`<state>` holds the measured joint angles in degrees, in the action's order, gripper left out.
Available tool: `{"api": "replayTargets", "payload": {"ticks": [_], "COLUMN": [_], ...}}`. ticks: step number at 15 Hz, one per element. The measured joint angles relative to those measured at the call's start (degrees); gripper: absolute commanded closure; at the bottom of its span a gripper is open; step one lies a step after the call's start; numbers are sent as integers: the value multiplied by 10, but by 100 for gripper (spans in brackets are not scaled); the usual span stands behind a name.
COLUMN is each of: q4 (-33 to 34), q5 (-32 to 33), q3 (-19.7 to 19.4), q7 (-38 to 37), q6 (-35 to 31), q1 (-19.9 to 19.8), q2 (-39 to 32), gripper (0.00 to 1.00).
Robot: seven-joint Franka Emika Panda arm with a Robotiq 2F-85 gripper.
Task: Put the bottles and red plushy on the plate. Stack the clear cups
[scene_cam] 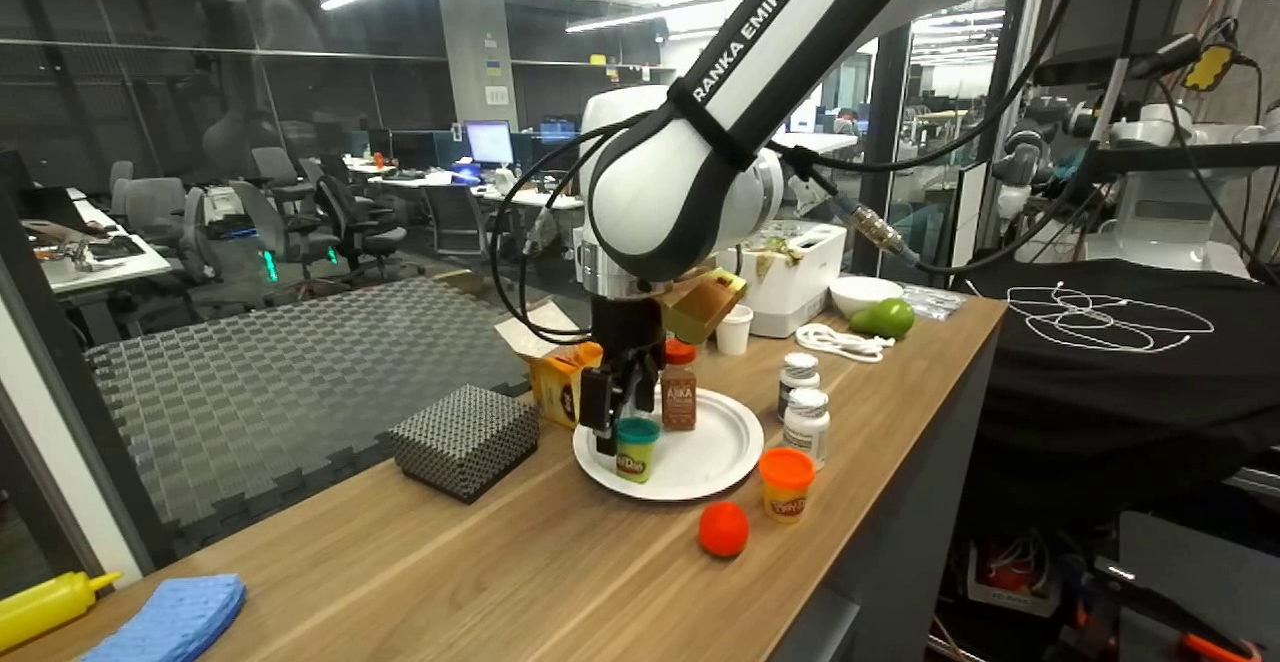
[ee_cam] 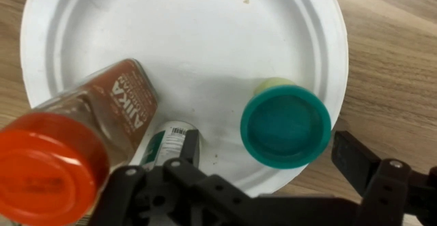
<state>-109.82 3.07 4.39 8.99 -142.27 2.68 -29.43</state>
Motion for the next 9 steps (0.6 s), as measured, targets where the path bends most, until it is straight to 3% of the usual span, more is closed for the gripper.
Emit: {"api": "replayTargets", "payload": {"ticks": [5,9], "q4": [-50,-103], "q5": [0,-13], "q3": [1,3], "q7": [19,67], "q6": [3,47], "q1": [-13,-33], "q2": [58,126], "gripper": [0,0]}}
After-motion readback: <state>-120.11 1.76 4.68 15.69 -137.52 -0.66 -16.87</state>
